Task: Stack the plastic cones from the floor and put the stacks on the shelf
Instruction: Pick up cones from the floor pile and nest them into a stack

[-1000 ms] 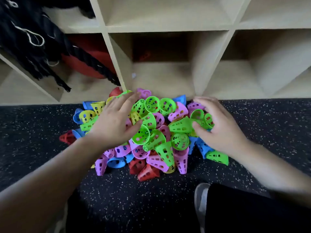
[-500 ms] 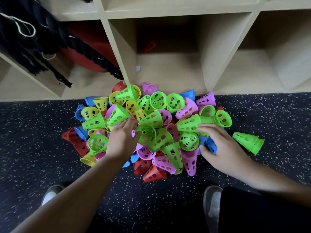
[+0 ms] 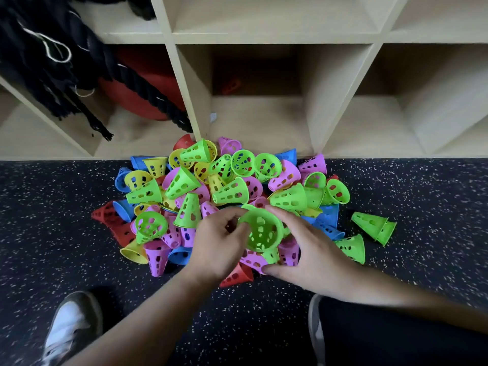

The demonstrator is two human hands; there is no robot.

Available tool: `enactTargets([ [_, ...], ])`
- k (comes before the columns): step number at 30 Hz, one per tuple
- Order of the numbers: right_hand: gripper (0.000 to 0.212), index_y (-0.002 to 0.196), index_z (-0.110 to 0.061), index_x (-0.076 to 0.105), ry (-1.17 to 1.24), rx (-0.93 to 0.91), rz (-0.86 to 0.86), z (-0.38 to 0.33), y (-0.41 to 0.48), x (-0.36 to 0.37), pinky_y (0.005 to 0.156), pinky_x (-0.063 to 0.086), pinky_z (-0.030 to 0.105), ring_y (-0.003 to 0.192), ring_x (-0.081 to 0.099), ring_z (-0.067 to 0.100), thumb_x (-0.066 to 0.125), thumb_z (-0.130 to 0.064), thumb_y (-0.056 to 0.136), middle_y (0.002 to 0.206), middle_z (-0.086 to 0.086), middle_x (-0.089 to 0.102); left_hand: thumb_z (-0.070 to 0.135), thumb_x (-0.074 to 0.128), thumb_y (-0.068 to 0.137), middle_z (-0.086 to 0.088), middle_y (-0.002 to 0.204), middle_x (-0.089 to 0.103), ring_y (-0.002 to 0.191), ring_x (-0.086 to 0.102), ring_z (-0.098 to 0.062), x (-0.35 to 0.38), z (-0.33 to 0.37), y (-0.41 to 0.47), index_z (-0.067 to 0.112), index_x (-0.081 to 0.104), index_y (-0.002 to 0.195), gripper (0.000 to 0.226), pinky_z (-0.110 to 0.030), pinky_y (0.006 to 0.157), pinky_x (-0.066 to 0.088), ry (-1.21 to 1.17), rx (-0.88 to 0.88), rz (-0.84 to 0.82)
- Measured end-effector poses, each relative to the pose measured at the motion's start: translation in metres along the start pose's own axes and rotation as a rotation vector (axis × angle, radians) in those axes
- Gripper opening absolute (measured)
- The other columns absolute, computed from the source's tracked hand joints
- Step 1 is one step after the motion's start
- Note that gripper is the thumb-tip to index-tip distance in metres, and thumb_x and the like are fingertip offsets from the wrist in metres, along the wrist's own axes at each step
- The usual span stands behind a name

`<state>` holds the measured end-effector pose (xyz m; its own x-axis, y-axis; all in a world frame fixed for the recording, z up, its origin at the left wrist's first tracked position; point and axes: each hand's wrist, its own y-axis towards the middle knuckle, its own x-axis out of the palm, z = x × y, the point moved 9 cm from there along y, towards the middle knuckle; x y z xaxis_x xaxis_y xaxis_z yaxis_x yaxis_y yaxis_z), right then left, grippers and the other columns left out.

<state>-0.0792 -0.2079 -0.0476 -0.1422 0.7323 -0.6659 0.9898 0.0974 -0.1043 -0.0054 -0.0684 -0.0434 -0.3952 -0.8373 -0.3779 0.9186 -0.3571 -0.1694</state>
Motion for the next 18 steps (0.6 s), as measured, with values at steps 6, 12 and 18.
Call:
enactTargets([
  [6, 0.077, 0.133, -0.051, 0.045, 0.228, 0.044, 0.165, 0.001, 0.002, -0.014, 0.082, 0.043, 0.002, 0.110, 0.058, -0.012, 0.088, -0.037, 0.070, 0.124, -0.028, 0.060, 0.038, 0.062, 0.076, 0.016, 0.115, 0.061, 0.107, 0.058, 0.000, 0.025, -0.009, -0.027, 0.042, 0.067, 0.112, 0.037, -0.020, 0.091, 0.044, -0.251, 0.028, -0.363],
  [12, 0.095, 0.147, -0.053, 0.021, 0.035, 0.019, -0.058, 0.009, 0.018, 0.007, 0.095, 0.051, 0.031, 0.107, 0.063, 0.008, 0.080, -0.032, 0.077, 0.126, -0.003, 0.064, 0.031, 0.093, 0.066, 0.005, 0.109, 0.074, 0.103, 0.070, -0.014, 0.016, -0.016, -0.022, 0.023, 0.065, 0.116, 0.057, -0.044, 0.094, 0.056, -0.149, 0.066, -0.122],
  [18, 0.072, 0.142, -0.034, 0.041, -0.141, 0.058, 0.269, 0.062, 0.014, -0.050, 0.092, 0.046, 0.019, 0.103, 0.049, -0.006, 0.074, -0.045, 0.079, 0.123, -0.016, 0.054, 0.031, 0.094, 0.058, 0.020, 0.094, 0.073, 0.086, 0.067, 0.008, -0.013, -0.031, -0.004, 0.033, 0.065, 0.105, 0.055, -0.004, 0.073, 0.049, 0.088, 0.032, 0.166],
])
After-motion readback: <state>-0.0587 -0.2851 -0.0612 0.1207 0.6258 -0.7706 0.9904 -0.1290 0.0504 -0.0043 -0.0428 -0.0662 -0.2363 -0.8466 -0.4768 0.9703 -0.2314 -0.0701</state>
